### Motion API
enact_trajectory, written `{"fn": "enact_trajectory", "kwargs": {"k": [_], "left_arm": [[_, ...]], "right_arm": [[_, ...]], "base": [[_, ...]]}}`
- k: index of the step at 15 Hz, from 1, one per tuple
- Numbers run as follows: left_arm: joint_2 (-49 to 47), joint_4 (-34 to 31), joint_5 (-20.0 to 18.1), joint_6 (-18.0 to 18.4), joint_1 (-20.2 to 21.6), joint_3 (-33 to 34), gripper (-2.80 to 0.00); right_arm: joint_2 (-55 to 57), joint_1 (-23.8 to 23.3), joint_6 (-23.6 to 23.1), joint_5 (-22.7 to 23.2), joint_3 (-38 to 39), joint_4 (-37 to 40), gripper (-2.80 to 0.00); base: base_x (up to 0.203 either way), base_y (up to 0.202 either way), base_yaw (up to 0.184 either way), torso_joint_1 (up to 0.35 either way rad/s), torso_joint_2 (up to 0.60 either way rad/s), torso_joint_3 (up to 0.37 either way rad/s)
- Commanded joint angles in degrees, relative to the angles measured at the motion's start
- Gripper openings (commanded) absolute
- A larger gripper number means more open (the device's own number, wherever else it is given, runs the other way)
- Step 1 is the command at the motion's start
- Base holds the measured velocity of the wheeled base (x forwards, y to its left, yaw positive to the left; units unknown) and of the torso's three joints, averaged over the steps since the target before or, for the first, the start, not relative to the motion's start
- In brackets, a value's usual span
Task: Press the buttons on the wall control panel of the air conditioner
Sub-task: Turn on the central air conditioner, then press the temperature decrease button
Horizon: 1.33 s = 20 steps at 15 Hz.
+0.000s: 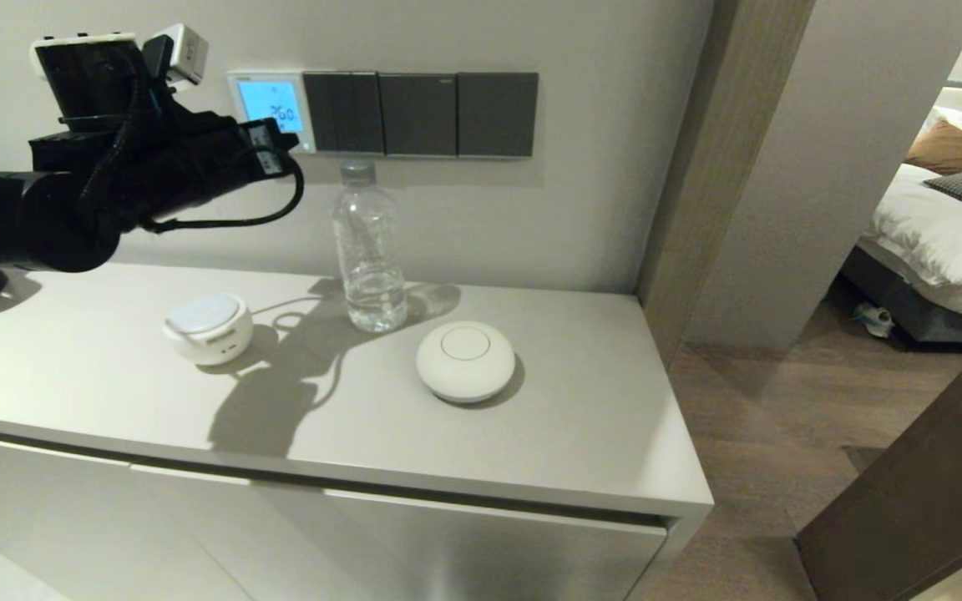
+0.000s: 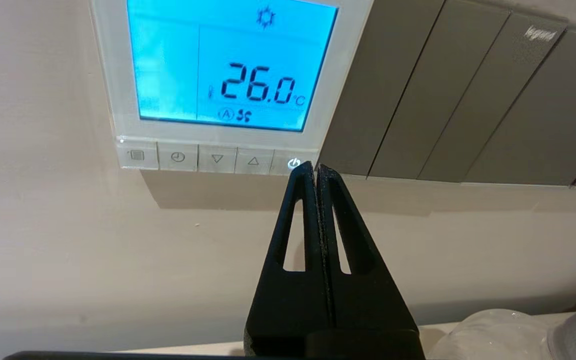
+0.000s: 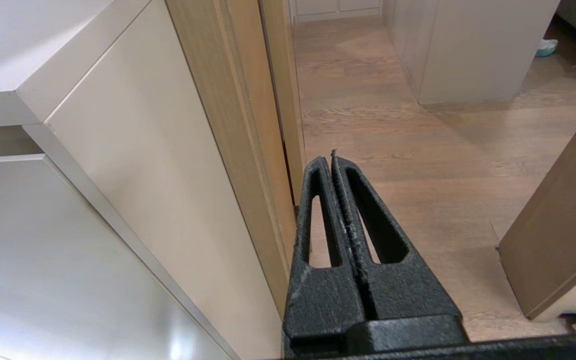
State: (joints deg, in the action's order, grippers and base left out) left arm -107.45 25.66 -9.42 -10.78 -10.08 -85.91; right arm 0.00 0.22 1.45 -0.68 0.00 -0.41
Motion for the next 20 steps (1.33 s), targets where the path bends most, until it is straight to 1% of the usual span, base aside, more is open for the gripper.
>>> {"fn": "enact_trajectory", "kwargs": {"k": [1,9,12,17,20], "left_arm": [[-0.1,0.0,-0.1,0.1,0.1,0.2,-2.8],[-0.8,-0.4,-0.2,0.2,0.8,-0.6,-2.8],[-1.3,-0.5,-0.4,0.2,2.0,-1.1,-2.8],[-1.4,-0.5,-0.4,0.2,2.0,-1.1,-2.8],[-1.6,-0.6,-0.4,0.2,3.2,-1.6,-2.8]], "right_arm": [[0.0,0.0,0.0,0.0,0.2,0.0,-2.8],[0.0,0.0,0.0,0.0,0.2,0.0,-2.8],[0.0,0.0,0.0,0.0,0.2,0.0,-2.8],[0.0,0.0,0.0,0.0,0.2,0.0,-2.8],[0.0,0.0,0.0,0.0,0.2,0.0,-2.8]], "base": [[0.0,0.0,0.0,0.0,0.0,0.0],[0.0,0.0,0.0,0.0,0.0,0.0],[0.0,0.0,0.0,0.0,0.0,0.0],[0.0,0.0,0.0,0.0,0.0,0.0],[0.0,0.0,0.0,0.0,0.0,0.0]]}}
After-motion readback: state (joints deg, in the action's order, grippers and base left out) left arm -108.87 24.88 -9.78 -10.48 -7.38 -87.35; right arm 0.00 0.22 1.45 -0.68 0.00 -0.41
